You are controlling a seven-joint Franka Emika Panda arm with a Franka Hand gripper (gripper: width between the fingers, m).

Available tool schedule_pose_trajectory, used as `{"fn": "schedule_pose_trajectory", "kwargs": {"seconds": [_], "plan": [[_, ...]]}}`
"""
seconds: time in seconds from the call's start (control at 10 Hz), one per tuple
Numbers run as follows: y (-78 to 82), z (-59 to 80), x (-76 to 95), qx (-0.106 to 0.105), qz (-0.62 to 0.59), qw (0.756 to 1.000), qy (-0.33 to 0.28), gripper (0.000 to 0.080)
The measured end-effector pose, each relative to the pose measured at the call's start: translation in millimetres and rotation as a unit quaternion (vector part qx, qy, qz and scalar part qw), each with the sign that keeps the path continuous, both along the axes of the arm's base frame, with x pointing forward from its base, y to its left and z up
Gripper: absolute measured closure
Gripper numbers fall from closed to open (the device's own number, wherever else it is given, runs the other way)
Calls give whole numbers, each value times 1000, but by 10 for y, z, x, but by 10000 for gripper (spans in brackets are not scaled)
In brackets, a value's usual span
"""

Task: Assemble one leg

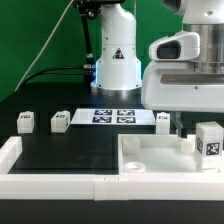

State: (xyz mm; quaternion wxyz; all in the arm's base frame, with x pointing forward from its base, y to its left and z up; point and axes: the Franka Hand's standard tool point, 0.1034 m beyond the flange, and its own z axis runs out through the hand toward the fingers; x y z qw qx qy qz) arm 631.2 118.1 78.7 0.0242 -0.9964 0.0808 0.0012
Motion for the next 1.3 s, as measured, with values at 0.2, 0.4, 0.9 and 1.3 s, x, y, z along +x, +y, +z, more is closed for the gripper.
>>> {"fn": "schedule_pose_trajectory", "kwargs": {"seconds": [0.2,0.4,0.9,1.3], "plan": [[-8,0,3,0,33,999,-2,151],[-9,0,3,0,32,999,-2,402],[6,-4,-14,0,-93,996,0,509],[-16,-12,-15,6,-336,942,12,509]]}}
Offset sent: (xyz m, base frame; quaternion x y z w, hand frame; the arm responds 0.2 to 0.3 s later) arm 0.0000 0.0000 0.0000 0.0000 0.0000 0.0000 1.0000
